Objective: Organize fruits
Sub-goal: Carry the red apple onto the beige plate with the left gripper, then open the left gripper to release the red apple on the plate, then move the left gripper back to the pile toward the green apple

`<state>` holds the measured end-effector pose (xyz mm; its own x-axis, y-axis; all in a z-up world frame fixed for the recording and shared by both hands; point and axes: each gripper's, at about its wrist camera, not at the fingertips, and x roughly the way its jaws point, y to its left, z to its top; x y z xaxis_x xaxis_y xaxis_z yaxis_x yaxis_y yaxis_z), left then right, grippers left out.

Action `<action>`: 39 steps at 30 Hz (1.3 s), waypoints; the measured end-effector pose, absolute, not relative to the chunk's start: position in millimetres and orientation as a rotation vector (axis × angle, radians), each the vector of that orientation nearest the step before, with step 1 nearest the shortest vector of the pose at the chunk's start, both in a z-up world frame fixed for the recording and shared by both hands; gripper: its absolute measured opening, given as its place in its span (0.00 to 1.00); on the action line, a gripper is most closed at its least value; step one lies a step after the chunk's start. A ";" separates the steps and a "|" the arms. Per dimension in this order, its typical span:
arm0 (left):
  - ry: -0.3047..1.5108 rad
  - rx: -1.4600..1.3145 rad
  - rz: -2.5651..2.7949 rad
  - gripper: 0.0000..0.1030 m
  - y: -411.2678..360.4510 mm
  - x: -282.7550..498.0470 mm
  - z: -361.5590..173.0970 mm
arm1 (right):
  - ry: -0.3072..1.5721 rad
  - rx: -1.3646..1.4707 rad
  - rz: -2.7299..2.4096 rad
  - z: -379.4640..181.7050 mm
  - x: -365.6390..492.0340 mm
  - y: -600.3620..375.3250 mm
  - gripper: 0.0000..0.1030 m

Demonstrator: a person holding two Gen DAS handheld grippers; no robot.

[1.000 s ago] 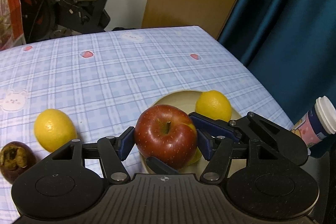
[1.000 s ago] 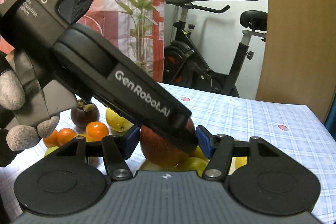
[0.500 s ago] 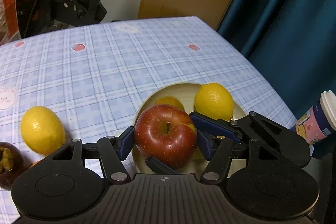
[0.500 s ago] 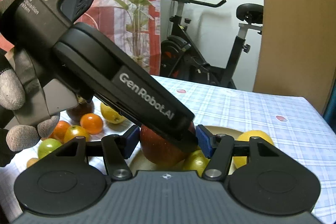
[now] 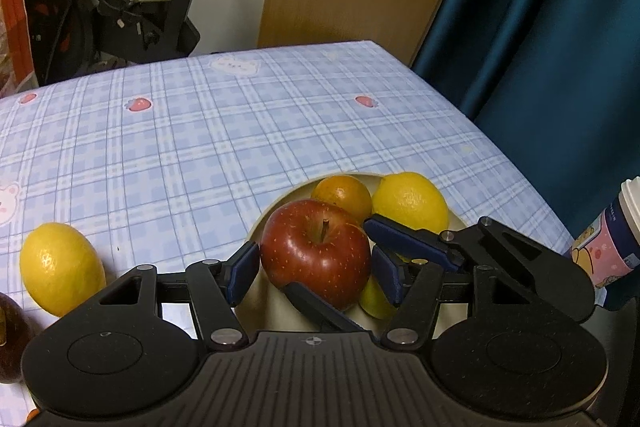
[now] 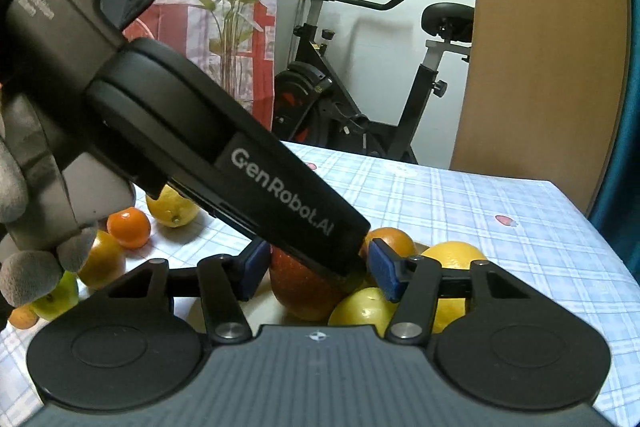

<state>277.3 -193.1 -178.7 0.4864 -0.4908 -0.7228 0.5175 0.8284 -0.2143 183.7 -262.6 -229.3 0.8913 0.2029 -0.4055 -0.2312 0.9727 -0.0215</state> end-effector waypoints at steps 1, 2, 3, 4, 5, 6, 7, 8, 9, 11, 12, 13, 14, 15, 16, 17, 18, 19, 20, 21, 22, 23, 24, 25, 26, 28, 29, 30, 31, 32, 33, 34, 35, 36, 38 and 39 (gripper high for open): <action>0.863 0.033 -0.613 0.62 -192.4 276.6 -177.9 | 0.414 -0.068 0.224 -229.8 183.8 -262.9 0.55; 0.859 0.032 -0.613 0.62 -191.6 276.0 -176.9 | 0.415 -0.064 0.225 -230.1 184.1 -262.6 0.55; 0.855 0.032 -0.612 0.62 -191.3 276.2 -176.6 | 0.414 -0.062 0.227 -230.8 182.9 -262.5 0.55; 0.854 0.033 -0.612 0.62 -191.1 275.7 -176.1 | 0.414 -0.064 0.226 -231.8 181.9 -262.0 0.56; 0.854 0.034 -0.612 0.62 -190.7 275.4 -175.6 | 0.418 -0.069 0.223 -232.6 182.1 -261.5 0.56; 0.854 0.034 -0.611 0.62 -190.6 275.1 -175.5 | 0.420 -0.070 0.222 -232.8 182.8 -261.6 0.56; 0.853 0.034 -0.612 0.62 -190.2 274.8 -175.2 | 0.418 -0.072 0.219 -231.7 184.3 -261.0 0.57; 0.853 0.034 -0.611 0.62 -190.2 274.8 -175.2 | 0.415 -0.073 0.216 -231.2 184.7 -260.7 0.57; 0.851 0.034 -0.610 0.62 -190.3 274.5 -175.2 | 0.414 -0.074 0.214 -231.2 184.8 -260.4 0.58; 0.846 0.039 -0.609 0.62 -189.6 272.0 -174.1 | 0.413 -0.076 0.212 -231.7 184.6 -259.4 0.58; 0.844 0.041 -0.609 0.62 -189.3 271.5 -173.5 | 0.411 -0.080 0.210 -231.7 184.0 -258.6 0.58; 0.842 0.041 -0.608 0.62 -188.8 270.9 -172.9 | 0.410 -0.082 0.208 -231.9 183.1 -257.3 0.59; 0.841 0.040 -0.606 0.62 -188.1 270.5 -172.3 | 0.411 -0.082 0.209 -231.8 181.9 -256.2 0.59; 0.842 0.038 -0.604 0.62 -187.2 270.3 -171.8 | 0.412 -0.083 0.209 -231.9 181.0 -255.5 0.59; 0.843 0.034 -0.601 0.63 -185.9 270.2 -171.3 | 0.413 -0.083 0.208 -232.0 179.9 -254.2 0.61; 0.845 0.031 -0.599 0.63 -184.5 270.7 -170.7 | 0.416 -0.084 0.208 -231.5 179.0 -253.4 0.61; 0.846 0.029 -0.595 0.63 -183.5 270.5 -169.8 | 0.417 -0.085 0.208 -230.3 177.9 -252.9 0.63; 0.847 0.027 -0.592 0.63 -181.9 269.9 -168.8 | 0.417 -0.086 0.207 -228.9 176.6 -252.5 0.66; 0.848 0.022 -0.592 0.63 -179.7 268.9 -167.3 | 0.415 -0.086 0.207 -227.5 175.1 -252.2 0.67; 0.849 0.014 -0.596 0.63 -177.0 267.9 -165.8 | 0.413 -0.084 0.207 -225.8 173.6 -251.9 0.68; 0.848 0.008 -0.601 0.63 -175.1 266.4 -165.5 | 0.414 -0.080 0.207 -224.8 171.8 -252.0 0.69; 0.842 0.001 -0.603 0.63 -171.0 263.5 -163.7 | 0.416 -0.075 0.207 -223.7 169.9 -252.2 0.69; 0.836 -0.004 -0.602 0.63 -166.7 261.0 -162.1 | 0.417 -0.069 0.208 -222.7 168.2 -252.5 0.69; 0.828 -0.013 -0.598 0.63 -161.1 258.1 -160.2 | 0.419 -0.065 0.209 -221.6 166.5 -252.7 0.69; 0.824 -0.021 -0.593 0.63 -156.3 256.0 -158.7 | 0.422 -0.060 0.209 -220.7 165.0 -253.1 0.69; 0.815 -0.046 -0.579 0.63 -141.6 251.1 -154.9 | 0.430 -0.044 0.210 -218.9 163.2 -254.0 0.69; 0.808 -0.055 -0.566 0.63 -133.9 247.6 -152.3 | 0.434 -0.036 0.210 -218.2 162.3 -254.4 0.69; 0.801 -0.058 -0.554 0.63 -127.2 244.5 -150.5 | 0.438 -0.027 0.211 -217.5 162.1 -254.5 0.69; 0.795 -0.057 -0.539 0.63 -120.3 241.6 -148.8 | 0.443 -0.017 0.211 -216.5 161.4 -254.9 0.69; 0.791 -0.055 -0.522 0.63 -113.2 238.2 -147.0 | 0.448 -0.007 0.213 -215.7 161.1 -255.2 0.69; 0.789 -0.055 -0.504 0.63 -104.8 234.6 -145.3 | 0.453 0.004 0.215 -214.3 161.1 -255.9 0.69; 0.787 -0.057 -0.488 0.63 -97.2 234.2 -144.0 | 0.458 0.016 0.217 -213.1 160.5 -256.2 0.69; 0.780 -0.060 -0.466 0.63 -87.7 229.9 -142.5 | 0.462 0.027 0.222 -212.8 158.2 -256.0 0.69; 0.769 -0.062 -0.451 0.63 -79.7 226.1 -140.4 | 0.465 0.038 0.227 -211.8 157.6 -255.9 0.69; 0.744 -0.061 -0.423 0.63 -66.1 215.8 -137.2 | 0.462 0.053 0.241 -209.3 153.6 -254.4 0.69; 0.738 -0.063 -0.414 0.63 -60.1 212.1 -136.4 | 0.461 0.056 0.250 -208.0 152.2 -252.6 0.69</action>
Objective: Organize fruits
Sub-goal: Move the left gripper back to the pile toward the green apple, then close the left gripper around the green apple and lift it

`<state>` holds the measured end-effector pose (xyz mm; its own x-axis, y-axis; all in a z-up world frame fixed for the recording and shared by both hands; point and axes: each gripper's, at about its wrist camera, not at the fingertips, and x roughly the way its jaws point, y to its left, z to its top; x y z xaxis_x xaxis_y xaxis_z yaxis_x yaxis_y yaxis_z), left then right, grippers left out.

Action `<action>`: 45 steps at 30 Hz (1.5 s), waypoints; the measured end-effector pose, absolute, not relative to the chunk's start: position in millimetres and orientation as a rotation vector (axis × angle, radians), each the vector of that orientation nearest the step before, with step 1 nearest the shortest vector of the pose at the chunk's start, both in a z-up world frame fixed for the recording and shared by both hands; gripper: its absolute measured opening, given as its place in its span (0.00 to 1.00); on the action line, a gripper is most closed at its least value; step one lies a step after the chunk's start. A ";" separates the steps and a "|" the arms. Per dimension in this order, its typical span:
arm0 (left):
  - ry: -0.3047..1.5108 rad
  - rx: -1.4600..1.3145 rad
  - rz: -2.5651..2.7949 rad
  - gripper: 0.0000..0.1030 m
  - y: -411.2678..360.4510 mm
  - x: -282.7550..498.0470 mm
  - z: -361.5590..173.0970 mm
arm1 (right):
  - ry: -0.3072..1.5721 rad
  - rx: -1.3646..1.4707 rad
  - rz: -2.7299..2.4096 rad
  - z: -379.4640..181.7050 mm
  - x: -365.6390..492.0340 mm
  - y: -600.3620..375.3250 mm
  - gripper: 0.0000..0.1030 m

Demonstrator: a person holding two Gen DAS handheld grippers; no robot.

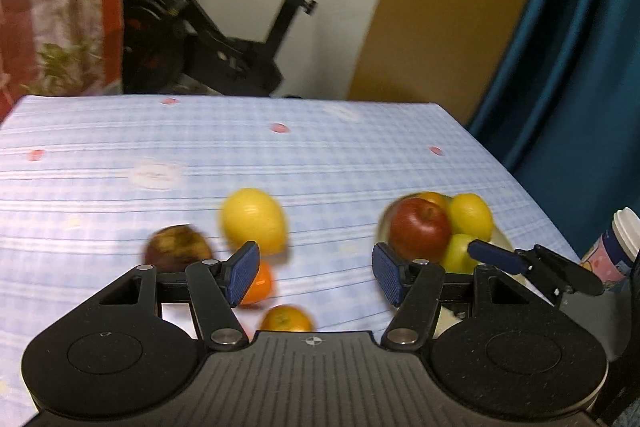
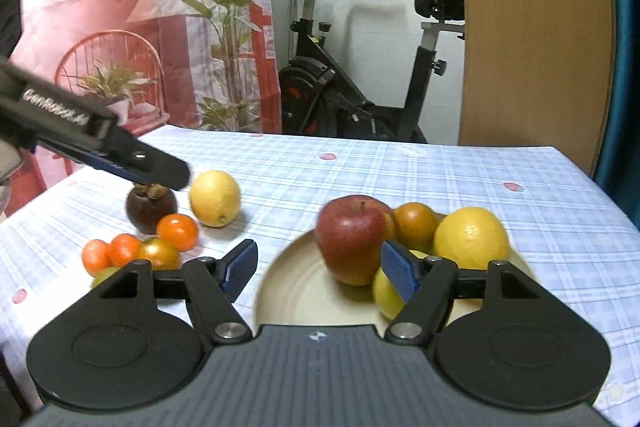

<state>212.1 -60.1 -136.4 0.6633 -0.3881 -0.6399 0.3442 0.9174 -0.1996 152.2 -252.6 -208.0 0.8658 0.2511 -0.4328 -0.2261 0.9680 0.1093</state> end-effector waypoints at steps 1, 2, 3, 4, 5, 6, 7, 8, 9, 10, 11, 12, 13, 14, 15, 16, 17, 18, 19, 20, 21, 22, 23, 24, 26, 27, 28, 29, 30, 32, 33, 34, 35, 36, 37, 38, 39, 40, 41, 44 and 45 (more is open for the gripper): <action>0.733 -0.067 -0.402 0.63 -53.4 208.5 -135.8 | 0.460 0.058 0.259 -207.6 150.5 -251.0 0.69; 0.733 -0.071 -0.389 0.63 -46.7 205.2 -135.7 | 0.462 0.061 0.272 -206.8 149.7 -248.8 0.69; 0.735 -0.073 -0.377 0.63 -42.9 203.8 -136.2 | 0.467 0.062 0.285 -206.7 149.1 -245.4 0.69; 0.736 -0.073 -0.366 0.63 -40.5 202.0 -136.1 | 0.473 0.062 0.299 -206.8 148.5 -242.0 0.69; 0.733 -0.074 -0.357 0.63 -36.0 199.1 -137.0 | 0.480 0.061 0.315 -207.2 148.1 -238.5 0.69; 0.732 -0.077 -0.349 0.63 -32.7 197.1 -138.4 | 0.487 0.057 0.332 -207.7 147.8 -234.0 0.69; 0.733 -0.085 -0.340 0.63 -29.6 196.1 -139.7 | 0.493 0.046 0.349 -208.2 146.6 -228.8 0.68; 0.736 -0.097 -0.333 0.63 -24.8 193.8 -142.5 | 0.494 0.037 0.361 -208.4 145.4 -225.4 0.68; 0.740 -0.112 -0.326 0.63 -21.3 191.6 -144.8 | 0.497 0.030 0.373 -208.3 144.8 -222.0 0.68; 0.745 -0.125 -0.321 0.63 -18.0 189.9 -147.1 | 0.500 0.027 0.388 -207.9 144.3 -219.2 0.68; 0.750 -0.137 -0.319 0.63 -13.4 186.5 -149.4 | 0.504 0.028 0.404 -207.9 143.2 -216.4 0.68; 0.756 -0.147 -0.319 0.62 -10.8 184.7 -151.8 | 0.509 0.030 0.418 -208.6 140.8 -212.9 0.68; 0.761 -0.158 -0.321 0.62 -8.2 182.4 -154.8 | 0.515 0.033 0.433 -208.7 139.4 -209.4 0.67; 0.770 -0.172 -0.325 0.62 -6.2 180.6 -158.2 | 0.521 0.035 0.448 -209.1 138.6 -206.7 0.66; 0.778 -0.182 -0.332 0.62 -2.8 178.4 -160.3 | 0.526 0.036 0.466 -209.2 137.5 -203.6 0.66; 0.787 -0.193 -0.338 0.62 -1.8 177.2 -163.5 | 0.530 0.034 0.479 -209.5 136.9 -199.8 0.66; 0.799 -0.203 -0.344 0.62 -1.0 176.3 -167.2 | 0.534 0.030 0.494 -209.8 137.1 -196.3 0.66; 0.806 -0.209 -0.348 0.62 -1.0 175.8 -169.8 | 0.536 0.022 0.507 -209.9 136.7 -192.3 0.65; 0.811 -0.214 -0.353 0.62 -1.7 175.3 -171.1 | 0.534 0.008 0.518 -210.0 136.0 -188.1 0.65; 0.813 -0.216 -0.360 0.62 -1.5 173.9 -173.5 | 0.529 -0.013 0.530 -210.3 134.5 -182.5 0.65; 0.814 -0.216 -0.366 0.62 -1.8 172.4 -175.6 | 0.524 -0.028 0.545 -210.2 134.3 -178.6 0.65; 0.814 -0.215 -0.374 0.62 -2.9 171.8 -176.5 | 0.521 -0.033 0.564 -211.2 133.9 -174.6 0.65; 0.813 -0.212 -0.384 0.62 -4.3 171.1 -176.8 | 0.523 -0.034 0.577 -211.9 134.7 -171.3 0.64; 0.813 -0.210 -0.392 0.62 -5.8 169.8 -177.3 | 0.528 -0.036 0.589 -212.9 135.6 -168.4 0.63; 0.812 -0.210 -0.409 0.62 -8.7 167.1 -179.1 | 0.538 -0.041 0.606 -215.8 137.8 -163.8 0.61; 0.814 -0.212 -0.416 0.62 -10.0 166.7 -179.9 | 0.544 -0.038 0.613 -217.5 139.2 -162.6 0.61; 0.817 -0.213 -0.422 0.62 -11.3 167.0 -180.7 | 0.552 -0.031 0.620 -219.0 141.0 -161.5 0.61; 0.821 -0.215 -0.427 0.62 -11.8 166.8 -181.8 | 0.560 -0.023 0.626 -220.9 143.0 -160.9 0.59; 0.824 -0.217 -0.429 0.62 -12.3 167.2 -182.6 | 0.565 -0.018 0.630 -222.4 144.6 -161.0 0.59; 0.837 -0.222 -0.433 0.62 -13.1 168.0 -185.0 | 0.572 -0.003 0.634 -226.0 146.7 -161.1 0.59; 0.841 -0.226 -0.435 0.62 -13.1 168.4 -186.3 | 0.576 0.008 0.637 -227.8 148.1 -161.5 0.58; 0.847 -0.230 -0.436 0.62 -13.1 169.0 -187.6 | 0.583 0.021 0.641 -229.6 151.0 -161.6 0.54; 0.853 -0.234 -0.438 0.62 -13.6 169.4 -189.1 | 0.590 0.029 0.646 -230.7 152.1 -162.0 0.53; 0.858 -0.235 -0.440 0.62 -14.2 169.8 -190.1 | 0.596 0.034 0.652 -231.9 152.5 -162.2 0.51; 0.861 -0.236 -0.442 0.62 -15.0 170.5 -190.5 | 0.596 0.038 0.657 -232.8 151.9 -162.1 0.49; 0.866 -0.237 -0.444 0.62 -15.8 171.0 -191.4 | 0.595 0.042 0.660 -232.7 151.4 -162.5 0.48; 0.871 -0.240 -0.446 0.62 -16.5 171.5 -192.6 | 0.594 0.044 0.664 -232.7 151.2 -162.6 0.48; 0.875 -0.242 -0.449 0.62 -17.3 172.2 -194.1 | 0.594 0.047 0.665 -232.8 150.9 -162.9 0.48; 0.880 -0.243 -0.451 0.62 -18.5 172.9 -195.7 | 0.594 0.051 0.666 -233.1 150.6 -164.0 0.48; 0.888 -0.252 -0.452 0.62 -19.8 175.7 -200.5 | 0.592 0.062 0.668 -234.3 150.3 -163.7 0.48; 0.890 -0.258 -0.451 0.62 -20.5 177.7 -202.4 | 0.591 0.062 0.668 -234.2 150.4 -163.6 0.48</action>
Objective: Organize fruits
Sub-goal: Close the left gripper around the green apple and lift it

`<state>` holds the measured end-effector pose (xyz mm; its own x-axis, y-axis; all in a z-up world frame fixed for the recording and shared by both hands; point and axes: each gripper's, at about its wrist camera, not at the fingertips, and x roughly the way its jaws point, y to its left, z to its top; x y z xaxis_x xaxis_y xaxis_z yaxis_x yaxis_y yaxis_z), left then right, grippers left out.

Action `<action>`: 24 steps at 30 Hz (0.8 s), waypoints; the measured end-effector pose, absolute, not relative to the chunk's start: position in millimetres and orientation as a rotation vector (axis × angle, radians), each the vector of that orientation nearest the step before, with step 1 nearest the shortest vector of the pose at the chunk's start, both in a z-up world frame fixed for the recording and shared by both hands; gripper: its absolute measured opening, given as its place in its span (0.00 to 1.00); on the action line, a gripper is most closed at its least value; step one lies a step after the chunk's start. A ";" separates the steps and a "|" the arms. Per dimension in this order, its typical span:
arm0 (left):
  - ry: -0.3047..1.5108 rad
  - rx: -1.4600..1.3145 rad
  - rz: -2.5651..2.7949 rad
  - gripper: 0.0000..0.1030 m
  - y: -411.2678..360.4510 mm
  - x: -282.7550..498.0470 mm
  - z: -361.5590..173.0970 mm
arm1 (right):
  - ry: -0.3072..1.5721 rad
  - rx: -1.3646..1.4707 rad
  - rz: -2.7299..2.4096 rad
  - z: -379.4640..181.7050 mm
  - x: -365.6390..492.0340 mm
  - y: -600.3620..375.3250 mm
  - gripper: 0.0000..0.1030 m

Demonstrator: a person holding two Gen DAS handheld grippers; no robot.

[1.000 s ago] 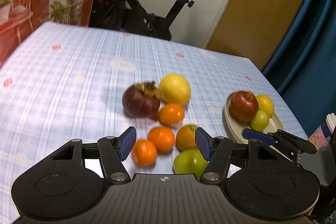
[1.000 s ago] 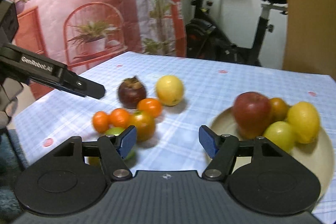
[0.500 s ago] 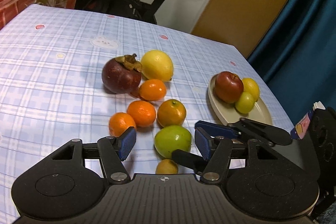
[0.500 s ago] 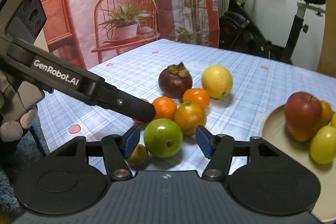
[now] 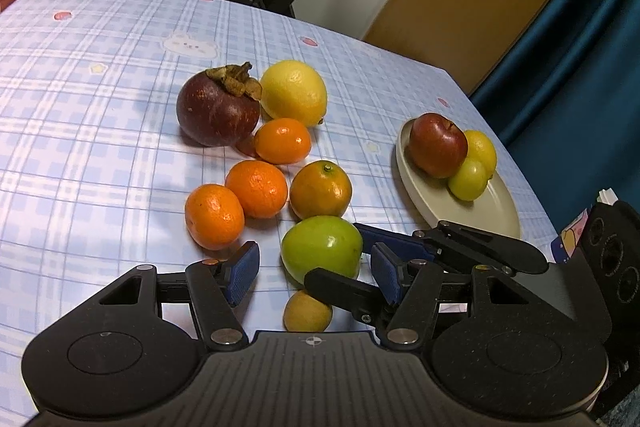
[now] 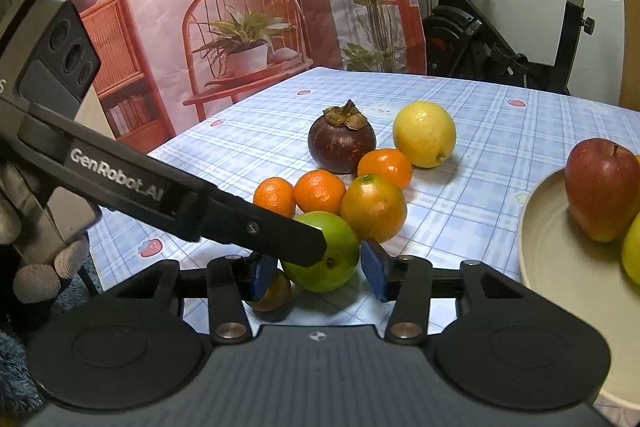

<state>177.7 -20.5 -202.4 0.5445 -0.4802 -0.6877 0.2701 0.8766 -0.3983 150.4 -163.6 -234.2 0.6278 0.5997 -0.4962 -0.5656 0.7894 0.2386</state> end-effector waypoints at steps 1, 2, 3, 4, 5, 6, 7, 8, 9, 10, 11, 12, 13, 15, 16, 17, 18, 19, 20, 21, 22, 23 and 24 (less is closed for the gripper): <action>0.892 -0.263 -0.450 0.62 -20.5 178.7 -203.4 | 0.590 0.063 0.669 -234.5 150.3 -163.5 0.48; 0.894 -0.264 -0.449 0.62 -20.8 179.9 -204.3 | 0.590 0.065 0.669 -234.7 149.9 -163.5 0.48; 0.894 -0.262 -0.451 0.61 -21.7 180.9 -204.9 | 0.590 0.067 0.670 -235.2 149.9 -163.5 0.48; 0.894 -0.260 -0.455 0.60 -22.3 181.6 -205.1 | 0.589 0.070 0.670 -235.5 149.8 -163.6 0.47; 0.895 -0.260 -0.462 0.59 -23.4 182.1 -206.0 | 0.589 0.071 0.671 -235.6 149.6 -163.7 0.47; 0.897 -0.261 -0.468 0.54 -24.1 183.1 -206.9 | 0.590 0.072 0.672 -235.8 150.0 -164.0 0.48; 0.898 -0.266 -0.478 0.52 -24.9 184.1 -208.3 | 0.591 0.073 0.672 -236.1 150.1 -163.7 0.48; 0.898 -0.270 -0.480 0.51 -25.4 185.3 -209.2 | 0.593 0.073 0.672 -236.0 150.2 -163.5 0.48; 0.898 -0.272 -0.484 0.49 -26.0 186.3 -209.7 | 0.594 0.071 0.669 -236.0 150.3 -163.1 0.48; 0.896 -0.269 -0.484 0.49 -26.7 186.8 -209.9 | 0.595 0.073 0.666 -235.9 150.6 -163.1 0.48; 0.895 -0.265 -0.484 0.49 -27.3 186.8 -209.8 | 0.596 0.077 0.664 -235.9 150.7 -163.7 0.48; 0.893 -0.262 -0.484 0.49 -28.2 186.3 -209.8 | 0.596 0.080 0.663 -235.7 150.5 -164.5 0.47; 0.893 -0.260 -0.485 0.49 -28.5 185.7 -209.7 | 0.597 0.080 0.663 -235.5 150.1 -164.9 0.47; 0.893 -0.256 -0.487 0.49 -29.5 185.4 -209.7 | 0.596 0.077 0.661 -234.7 148.9 -164.9 0.47; 0.893 -0.255 -0.488 0.49 -29.9 185.6 -209.8 | 0.597 0.076 0.661 -234.3 148.7 -164.9 0.47; 0.891 -0.254 -0.490 0.49 -30.1 185.3 -209.7 | 0.597 0.076 0.660 -234.1 148.7 -165.0 0.47; 0.890 -0.253 -0.492 0.49 -30.5 185.2 -209.5 | 0.595 0.075 0.660 -234.0 148.7 -165.1 0.47; 0.888 -0.252 -0.494 0.49 -30.9 185.2 -209.2 | 0.594 0.074 0.658 -233.5 148.4 -165.3 0.47; 0.886 -0.251 -0.497 0.49 -31.2 185.3 -208.9 | 0.593 0.073 0.656 -233.1 148.3 -165.7 0.47; 0.885 -0.249 -0.499 0.49 -31.9 185.6 -208.7 | 0.591 0.073 0.654 -232.6 147.9 -166.6 0.47; 0.884 -0.248 -0.501 0.49 -32.5 185.6 -208.7 | 0.590 0.073 0.651 -232.2 147.4 -167.0 0.47; 0.883 -0.247 -0.504 0.49 -33.0 185.7 -208.9 | 0.590 0.073 0.648 -232.0 147.2 -167.4 0.47; 0.882 -0.246 -0.507 0.49 -33.6 186.0 -209.0 | 0.590 0.073 0.646 -231.7 146.8 -168.0 0.47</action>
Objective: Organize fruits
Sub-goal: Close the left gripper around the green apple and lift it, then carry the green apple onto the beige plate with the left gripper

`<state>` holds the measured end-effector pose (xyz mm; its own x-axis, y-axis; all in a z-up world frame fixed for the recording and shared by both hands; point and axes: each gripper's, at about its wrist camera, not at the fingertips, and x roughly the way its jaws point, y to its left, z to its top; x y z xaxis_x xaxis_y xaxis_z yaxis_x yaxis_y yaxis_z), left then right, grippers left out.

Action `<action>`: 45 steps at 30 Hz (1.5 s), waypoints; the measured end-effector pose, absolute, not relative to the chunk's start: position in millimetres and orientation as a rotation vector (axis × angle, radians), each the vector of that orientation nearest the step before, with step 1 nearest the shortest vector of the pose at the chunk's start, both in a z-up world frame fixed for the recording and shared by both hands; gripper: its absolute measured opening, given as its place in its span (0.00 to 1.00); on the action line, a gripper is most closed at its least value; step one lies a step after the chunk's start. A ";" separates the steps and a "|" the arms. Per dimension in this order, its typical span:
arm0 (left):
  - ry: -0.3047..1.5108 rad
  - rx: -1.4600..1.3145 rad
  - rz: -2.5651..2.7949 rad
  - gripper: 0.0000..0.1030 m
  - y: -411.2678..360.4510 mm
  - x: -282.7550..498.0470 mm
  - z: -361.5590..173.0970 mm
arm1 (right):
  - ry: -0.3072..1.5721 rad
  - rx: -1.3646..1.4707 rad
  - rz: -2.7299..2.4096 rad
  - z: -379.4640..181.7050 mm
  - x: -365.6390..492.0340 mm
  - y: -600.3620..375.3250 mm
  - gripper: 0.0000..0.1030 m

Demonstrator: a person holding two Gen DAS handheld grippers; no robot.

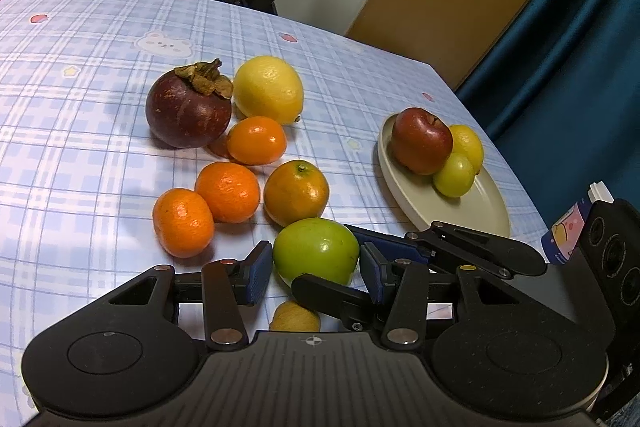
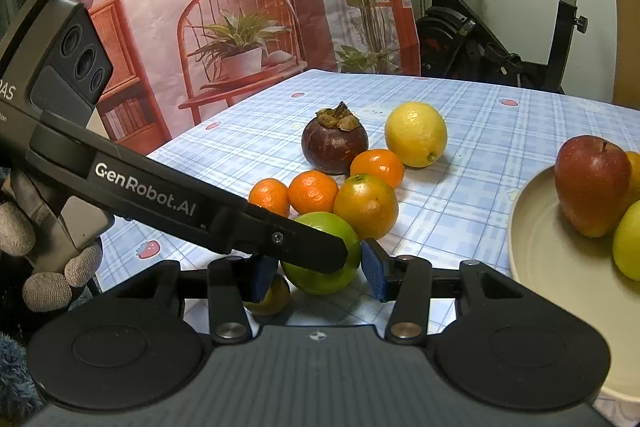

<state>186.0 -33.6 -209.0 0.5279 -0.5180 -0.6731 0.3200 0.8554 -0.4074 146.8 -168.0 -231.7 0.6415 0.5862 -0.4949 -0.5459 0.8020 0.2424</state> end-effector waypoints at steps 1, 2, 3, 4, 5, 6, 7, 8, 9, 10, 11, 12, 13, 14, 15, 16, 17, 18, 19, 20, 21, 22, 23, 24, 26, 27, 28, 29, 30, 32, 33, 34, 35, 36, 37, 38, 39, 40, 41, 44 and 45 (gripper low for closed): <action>0.881 -0.245 -0.508 0.49 -34.2 185.7 -208.8 | 0.590 0.073 0.643 -231.5 146.5 -168.6 0.47; 0.880 -0.244 -0.511 0.49 -35.0 186.1 -208.6 | 0.589 0.072 0.641 -231.2 146.0 -168.7 0.47; 0.877 -0.243 -0.513 0.49 -36.2 186.3 -208.1 | 0.588 0.072 0.638 -230.6 145.7 -169.0 0.47; 0.874 -0.240 -0.515 0.49 -37.4 186.6 -207.5 | 0.586 0.072 0.634 -229.9 145.2 -169.5 0.47; 0.871 -0.237 -0.518 0.49 -38.8 187.0 -206.4 | 0.584 0.072 0.631 -229.1 144.7 -169.9 0.47; 0.868 -0.233 -0.521 0.49 -39.9 187.4 -205.4 | 0.580 0.073 0.626 -228.3 144.2 -170.8 0.47; 0.866 -0.228 -0.524 0.49 -41.2 188.1 -204.4 | 0.577 0.076 0.622 -227.6 144.0 -171.9 0.47; 0.865 -0.223 -0.528 0.49 -42.6 188.6 -203.5 | 0.575 0.078 0.618 -226.9 143.9 -172.8 0.47; 0.862 -0.215 -0.532 0.49 -44.4 189.2 -202.6 | 0.573 0.081 0.611 -226.4 143.7 -173.9 0.47; 0.860 -0.208 -0.535 0.49 -46.7 189.8 -201.8 | 0.570 0.082 0.604 -225.8 143.4 -175.3 0.47; 0.857 -0.201 -0.539 0.49 -48.9 190.4 -200.9 | 0.568 0.085 0.598 -225.4 143.3 -176.7 0.47; 0.855 -0.197 -0.543 0.49 -51.1 191.6 -200.4 | 0.565 0.087 0.591 -224.8 143.0 -178.2 0.47; 0.854 -0.196 -0.547 0.49 -53.0 192.6 -199.9 | 0.561 0.091 0.584 -224.2 142.7 -180.1 0.47; 0.854 -0.194 -0.551 0.49 -55.2 193.6 -199.2 | 0.559 0.095 0.579 -223.8 142.7 -181.8 0.47; 0.853 -0.193 -0.554 0.49 -56.3 194.2 -199.2 | 0.558 0.099 0.574 -223.4 142.9 -183.5 0.47; 0.853 -0.192 -0.556 0.49 -57.9 194.8 -199.3 | 0.557 0.103 0.569 -223.1 142.7 -184.9 0.47; 0.853 -0.192 -0.558 0.49 -58.7 195.2 -199.2 | 0.556 0.105 0.564 -222.6 142.6 -186.3 0.47; 0.854 -0.191 -0.560 0.49 -60.0 195.9 -199.3 | 0.555 0.107 0.560 -222.2 142.5 -187.1 0.47; 0.853 -0.190 -0.562 0.49 -60.7 196.3 -199.2 | 0.555 0.107 0.556 -221.8 142.2 -187.0 0.47; 0.852 -0.189 -0.565 0.49 -61.7 196.9 -199.1 | 0.554 0.108 0.553 -221.5 142.0 -187.4 0.47; 0.852 -0.190 -0.567 0.49 -62.1 197.4 -199.0 | 0.552 0.108 0.550 -221.1 141.8 -188.0 0.47; 0.851 -0.191 -0.570 0.49 -62.8 198.0 -198.8 | 0.550 0.110 0.547 -220.2 141.9 -188.9 0.47; 0.850 -0.190 -0.572 0.49 -63.4 198.4 -198.3 | 0.548 0.110 0.544 -219.9 141.9 -189.9 0.47; 0.849 -0.189 -0.575 0.49 -64.1 199.0 -197.7 | 0.546 0.112 0.541 -219.4 141.5 -190.6 0.47; 0.848 -0.189 -0.580 0.49 -66.8 199.8 -197.1 | 0.542 0.115 0.534 -218.6 140.7 -192.5 0.47; 0.847 -0.188 -0.583 0.49 -67.3 200.2 -196.6 | 0.539 0.115 0.529 -218.1 140.3 -193.5 0.47; 0.846 -0.186 -0.587 0.49 -68.3 200.6 -195.7 | 0.537 0.115 0.525 -217.5 139.9 -194.6 0.47; 0.843 -0.177 -0.591 0.49 -70.8 201.1 -194.4 | 0.535 0.116 0.521 -216.8 139.7 -195.7 0.47; 0.838 -0.164 -0.595 0.49 -73.8 201.4 -192.2 | 0.531 0.116 0.517 -216.4 139.4 -196.9 0.47; 0.828 -0.143 -0.605 0.49 -80.1 202.8 -188.3 | 0.520 0.119 0.505 -215.3 137.9 -200.2 0.47; 0.825 -0.136 -0.609 0.49 -83.1 203.8 -187.2 | 0.514 0.122 0.497 -214.6 137.1 -201.8 0.47; 0.824 -0.131 -0.613 0.49 -86.1 205.0 -186.3 | 0.509 0.126 0.488 -214.0 137.1 -204.0 0.47; 0.823 -0.125 -0.618 0.49 -89.3 206.2 -185.8 | 0.506 0.130 0.479 -213.4 137.0 -205.1 0.47; 0.822 -0.118 -0.622 0.49 -92.8 207.3 -185.4 | 0.505 0.134 0.469 -213.3 136.9 -207.3 0.47; 0.821 -0.112 -0.626 0.49 -96.3 208.2 -184.9 | 0.504 0.138 0.461 -212.9 137.2 -210.4 0.47; 0.820 -0.105 -0.630 0.49 -100.0 209.1 -184.0 | 0.503 0.143 0.452 -212.6 137.0 -212.2 0.47; 0.819 -0.100 -0.635 0.49 -102.6 210.0 -183.5 | 0.501 0.148 0.442 -212.4 136.6 -214.7 0.47; 0.818 -0.096 -0.639 0.49 -105.7 211.5 -182.9 | 0.499 0.152 0.434 -212.0 137.3 -216.4 0.47; 0.817 -0.091 -0.644 0.49 -108.8 212.6 -181.9 | 0.496 0.157 0.425 -212.1 136.8 -218.8 0.47; 0.811 -0.075 -0.662 0.49 -121.1 217.9 -180.0 | 0.486 0.173 0.394 -211.4 137.0 -225.1 0.47; 0.811 -0.071 -0.667 0.49 -124.9 219.7 -180.0 | 0.483 0.177 0.382 -211.2 137.4 -227.6 0.47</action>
<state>219.7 -124.9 -180.0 0.4981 -0.5767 -0.6476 0.5239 0.7952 -0.3052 137.4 -227.6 -211.2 0.8168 0.3973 -0.4183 -0.3149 0.9146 0.2538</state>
